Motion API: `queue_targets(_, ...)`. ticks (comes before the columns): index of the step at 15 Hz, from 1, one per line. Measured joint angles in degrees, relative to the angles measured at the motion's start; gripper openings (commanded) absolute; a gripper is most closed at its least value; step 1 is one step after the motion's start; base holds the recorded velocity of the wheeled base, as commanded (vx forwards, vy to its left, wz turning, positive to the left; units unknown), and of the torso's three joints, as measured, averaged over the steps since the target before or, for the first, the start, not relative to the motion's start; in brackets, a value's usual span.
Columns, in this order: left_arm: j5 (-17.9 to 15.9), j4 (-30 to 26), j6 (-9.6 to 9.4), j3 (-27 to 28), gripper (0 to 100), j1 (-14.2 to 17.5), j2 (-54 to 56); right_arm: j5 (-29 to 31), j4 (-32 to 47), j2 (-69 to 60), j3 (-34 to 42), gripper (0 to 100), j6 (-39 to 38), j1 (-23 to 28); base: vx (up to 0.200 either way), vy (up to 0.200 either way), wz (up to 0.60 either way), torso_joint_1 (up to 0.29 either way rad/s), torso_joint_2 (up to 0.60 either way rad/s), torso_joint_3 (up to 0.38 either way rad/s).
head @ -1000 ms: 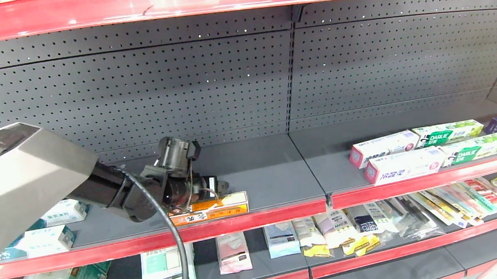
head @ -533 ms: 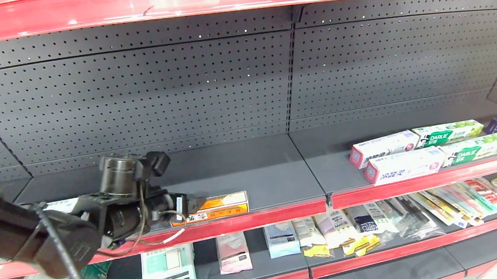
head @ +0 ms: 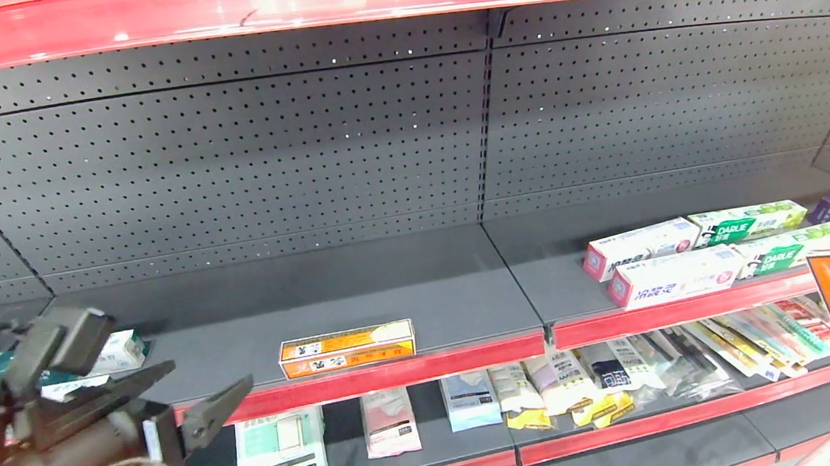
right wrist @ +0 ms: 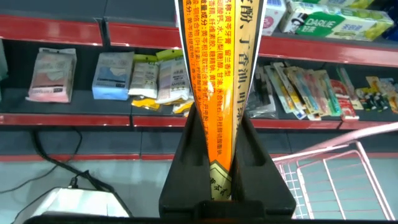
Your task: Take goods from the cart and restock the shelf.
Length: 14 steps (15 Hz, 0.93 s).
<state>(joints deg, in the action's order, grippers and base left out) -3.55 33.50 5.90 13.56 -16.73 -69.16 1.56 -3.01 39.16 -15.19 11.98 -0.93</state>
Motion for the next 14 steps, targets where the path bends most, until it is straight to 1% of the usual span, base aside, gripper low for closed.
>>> queue_targets(1, -0.28, -3.62, -0.4, -1.18, 100, 0.02, 6.92, -0.69, -0.05, 2.11, -1.43, 0, 0.17, -0.01, 0.0, 0.0, 0.0, 0.0, 0.0, 0.0)
queue_targets(2, -0.59, -8.66, -1.0, -1.77, 100, 0.02, 14.14, -1.1, -0.07, 4.04, -2.83, 0, 0.66, -0.06, 0.0, 0.0, 0.0, 0.0, 0.0, 0.0)
queue_targets(3, -0.9, -15.47, -1.61, -1.77, 100, 0.0, 21.5, -1.27, -0.05, 5.77, -4.1, 0, 1.54, -0.06, 0.0, 0.0, 0.0, 0.0, 0.0, 0.0)
queue_targets(4, -1.18, -23.93, -2.21, -0.85, 100, -0.06, 28.26, -1.4, -0.07, 7.2, -5.23, 0, 2.74, -0.12, 0.0, 0.0, 0.0, 0.0, 0.0, 0.0)
queue_targets(5, -1.38, -33.6, -2.84, 0.61, 100, -0.13, 35.93, -1.74, -0.11, 8.63, -6.11, 0, 3.86, -0.44, 0.0, 0.0, 0.6, -0.002, 0.0, -0.002)
queue_targets(6, -1.51, -41.11, -3.3, 2.07, 100, -0.22, 42.51, -2.11, -0.13, 9.63, -6.55, 0, 4.02, -0.89, 0.0, 0.0, 0.6, -0.002, 0.01, 0.002)
queue_targets(7, -1.57, -46.98, -3.77, 3.36, 100, -0.28, 48.82, -2.38, -0.18, 10.51, -6.94, 0, 4.07, -1.44, 0.0, 0.0, 0.6, -0.012, 0.0, 0.002)
queue_targets(8, -1.57, -50.49, -4.38, 4.16, 100, -0.33, 53.75, -2.49, -0.16, 11.28, -7.18, 0, 4.08, -1.82, 0.0, 0.0, 0.6, -0.007, 0.0, 0.007)
queue_targets(9, -1.43, -52.65, -5.22, 4.52, 100, -0.3, 57.56, -2.57, -0.22, 11.97, -7.5, 0, 4.08, -2.07, 0.0, 0.0, 0.6, 0.007, 0.0, 0.002)
queue_targets(12, -1.02, -52.85, -6.79, 3.45, 100, -0.33, 63.98, -2.68, -0.24, 14.48, -9.19, 0, 4.16, -2.27, 0.0, 0.0, 0.6, 0.004, 0.0, 0.001)
queue_targets(14, -0.94, -52.85, -7.31, 2.06, 100, -0.33, 66.29, -2.67, -0.29, 16.13, -10.54, 0, 4.18, -2.84, 0.0, 0.0, 0.6, 0.007, 0.0, 0.0)
